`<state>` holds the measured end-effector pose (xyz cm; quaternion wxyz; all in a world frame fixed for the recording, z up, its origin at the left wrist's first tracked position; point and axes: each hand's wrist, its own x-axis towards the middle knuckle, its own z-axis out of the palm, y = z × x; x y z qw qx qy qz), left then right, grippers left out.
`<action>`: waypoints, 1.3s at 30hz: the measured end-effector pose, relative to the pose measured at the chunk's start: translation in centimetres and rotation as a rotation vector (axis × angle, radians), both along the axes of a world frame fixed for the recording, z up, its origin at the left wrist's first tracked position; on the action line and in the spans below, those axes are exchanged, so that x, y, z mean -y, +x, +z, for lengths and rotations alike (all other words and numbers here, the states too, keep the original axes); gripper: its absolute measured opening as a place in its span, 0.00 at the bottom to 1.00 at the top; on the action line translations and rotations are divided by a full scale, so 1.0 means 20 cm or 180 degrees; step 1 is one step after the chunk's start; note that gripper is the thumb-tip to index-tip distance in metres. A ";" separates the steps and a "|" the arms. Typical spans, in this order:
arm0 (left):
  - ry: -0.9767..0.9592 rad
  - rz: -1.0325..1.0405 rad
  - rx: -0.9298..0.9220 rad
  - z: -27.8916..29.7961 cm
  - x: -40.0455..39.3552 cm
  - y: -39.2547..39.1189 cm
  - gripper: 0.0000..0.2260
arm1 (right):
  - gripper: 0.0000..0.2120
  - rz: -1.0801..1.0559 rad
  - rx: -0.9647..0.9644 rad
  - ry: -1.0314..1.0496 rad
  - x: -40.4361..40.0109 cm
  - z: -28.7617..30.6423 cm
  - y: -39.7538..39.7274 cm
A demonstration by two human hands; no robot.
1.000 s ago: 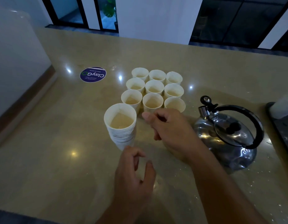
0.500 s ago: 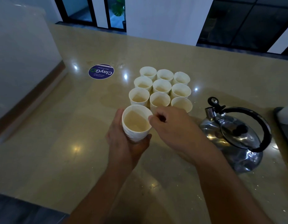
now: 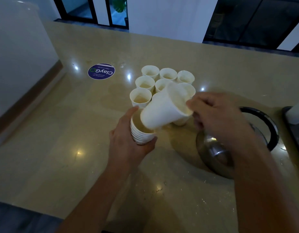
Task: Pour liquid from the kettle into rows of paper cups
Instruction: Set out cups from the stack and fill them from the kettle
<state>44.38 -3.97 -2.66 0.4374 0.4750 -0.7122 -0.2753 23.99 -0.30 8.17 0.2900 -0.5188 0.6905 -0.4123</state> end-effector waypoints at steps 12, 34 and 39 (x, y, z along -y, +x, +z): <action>-0.0386 0.0536 -0.0039 0.07 -0.05 0.07 0.42 | 0.16 0.0621 -0.1480 0.1233 -0.04 -0.18 -0.04; -0.0335 -0.1371 0.0385 0.43 -0.08 -0.64 0.14 | 0.10 -0.2219 -0.0981 -0.0736 -0.26 -0.11 -0.39; 0.0025 -0.1637 0.1114 0.38 -0.02 -0.82 0.20 | 0.12 -0.1955 -0.0701 -0.0120 -0.27 -0.22 -0.46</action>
